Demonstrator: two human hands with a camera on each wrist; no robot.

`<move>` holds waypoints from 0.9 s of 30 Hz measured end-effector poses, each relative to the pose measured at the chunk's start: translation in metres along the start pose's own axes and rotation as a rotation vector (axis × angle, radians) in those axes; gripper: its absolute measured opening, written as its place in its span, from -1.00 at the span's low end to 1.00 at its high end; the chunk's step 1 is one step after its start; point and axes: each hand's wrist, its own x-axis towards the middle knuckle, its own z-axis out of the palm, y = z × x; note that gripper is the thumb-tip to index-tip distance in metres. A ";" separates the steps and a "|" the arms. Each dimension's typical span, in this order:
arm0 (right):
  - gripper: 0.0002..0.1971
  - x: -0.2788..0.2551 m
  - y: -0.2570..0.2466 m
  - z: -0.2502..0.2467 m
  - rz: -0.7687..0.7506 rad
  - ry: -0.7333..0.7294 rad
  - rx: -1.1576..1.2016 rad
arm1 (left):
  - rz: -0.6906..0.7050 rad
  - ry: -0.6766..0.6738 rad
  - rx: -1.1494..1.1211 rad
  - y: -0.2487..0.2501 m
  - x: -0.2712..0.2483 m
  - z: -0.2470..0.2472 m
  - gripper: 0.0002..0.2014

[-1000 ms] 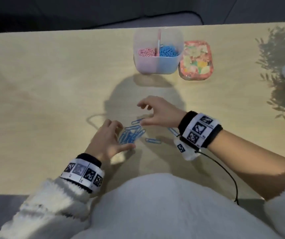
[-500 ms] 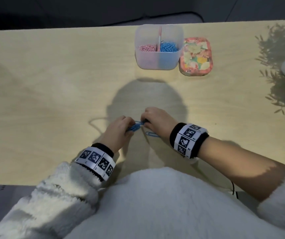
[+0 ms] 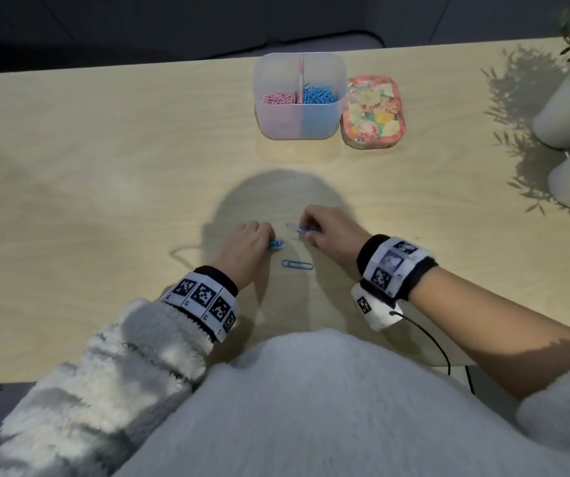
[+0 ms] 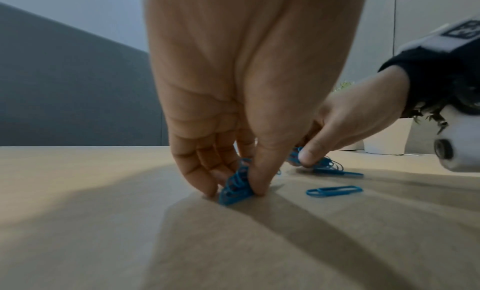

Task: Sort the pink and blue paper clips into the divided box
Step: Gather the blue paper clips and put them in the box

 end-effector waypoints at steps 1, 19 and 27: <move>-0.82 -0.001 0.006 -0.007 0.017 0.030 0.081 | -0.002 -0.009 -0.010 0.000 0.002 0.000 -0.79; -0.49 -0.050 0.032 -0.009 0.205 0.092 -0.058 | -0.065 -0.100 -0.531 -0.009 0.002 -0.020 -0.82; -0.82 -0.045 0.028 0.006 0.226 0.160 0.008 | 0.031 -0.106 -0.278 -0.015 -0.004 -0.007 -0.87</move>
